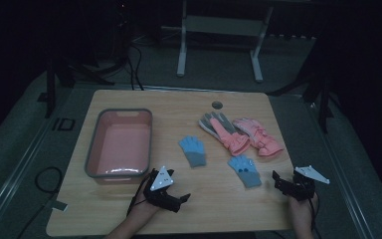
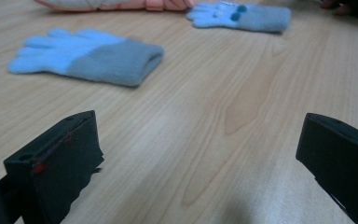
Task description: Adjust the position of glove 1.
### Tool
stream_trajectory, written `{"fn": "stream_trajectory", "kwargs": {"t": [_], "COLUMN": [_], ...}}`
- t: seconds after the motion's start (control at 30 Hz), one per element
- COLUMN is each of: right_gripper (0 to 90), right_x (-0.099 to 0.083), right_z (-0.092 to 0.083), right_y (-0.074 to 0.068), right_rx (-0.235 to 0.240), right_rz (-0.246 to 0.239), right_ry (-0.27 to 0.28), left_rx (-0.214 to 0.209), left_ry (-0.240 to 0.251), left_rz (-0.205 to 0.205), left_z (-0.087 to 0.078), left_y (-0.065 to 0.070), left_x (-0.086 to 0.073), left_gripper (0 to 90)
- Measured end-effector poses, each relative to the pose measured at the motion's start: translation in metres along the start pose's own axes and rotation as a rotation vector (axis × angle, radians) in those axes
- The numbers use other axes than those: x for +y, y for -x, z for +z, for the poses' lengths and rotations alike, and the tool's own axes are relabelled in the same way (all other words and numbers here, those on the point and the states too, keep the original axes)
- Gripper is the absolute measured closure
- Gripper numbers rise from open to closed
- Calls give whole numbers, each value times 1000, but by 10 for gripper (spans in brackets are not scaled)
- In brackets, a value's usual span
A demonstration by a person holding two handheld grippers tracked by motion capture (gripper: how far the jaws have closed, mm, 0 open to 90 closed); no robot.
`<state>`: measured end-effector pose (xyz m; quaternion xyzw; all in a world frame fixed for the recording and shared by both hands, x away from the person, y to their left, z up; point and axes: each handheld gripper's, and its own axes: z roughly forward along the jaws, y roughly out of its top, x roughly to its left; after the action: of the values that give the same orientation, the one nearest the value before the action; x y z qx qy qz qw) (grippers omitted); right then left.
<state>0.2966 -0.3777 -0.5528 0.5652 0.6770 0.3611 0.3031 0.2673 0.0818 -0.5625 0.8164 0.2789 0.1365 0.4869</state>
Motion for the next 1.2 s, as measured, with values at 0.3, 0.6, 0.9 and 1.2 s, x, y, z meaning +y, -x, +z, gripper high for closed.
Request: {"fn": "stream_trajectory", "kwargs": {"t": [0.3, 0.6, 0.9, 1.2], "right_gripper": [142, 138, 138, 133], "right_x": [2, 11, 39, 71], "right_z": [0, -5, -8, -8], "right_y": [-4, -9, -25, -47], "right_rx": [19, 45, 75, 137], "right_rz": [-5, -19, -98, -121], "right_ry": [-38, -31, -36, -32], "left_rx": [-3, 5, -1, -4], "left_ry": [-1, -2, 0, -2], "left_rz": [4, 13, 10, 16], "left_z": [0, 0, -1, -1], "left_y": [1, 2, 2, 3], "left_x": [0, 0, 0, -1], "left_gripper": [0, 0, 0, 0]}}
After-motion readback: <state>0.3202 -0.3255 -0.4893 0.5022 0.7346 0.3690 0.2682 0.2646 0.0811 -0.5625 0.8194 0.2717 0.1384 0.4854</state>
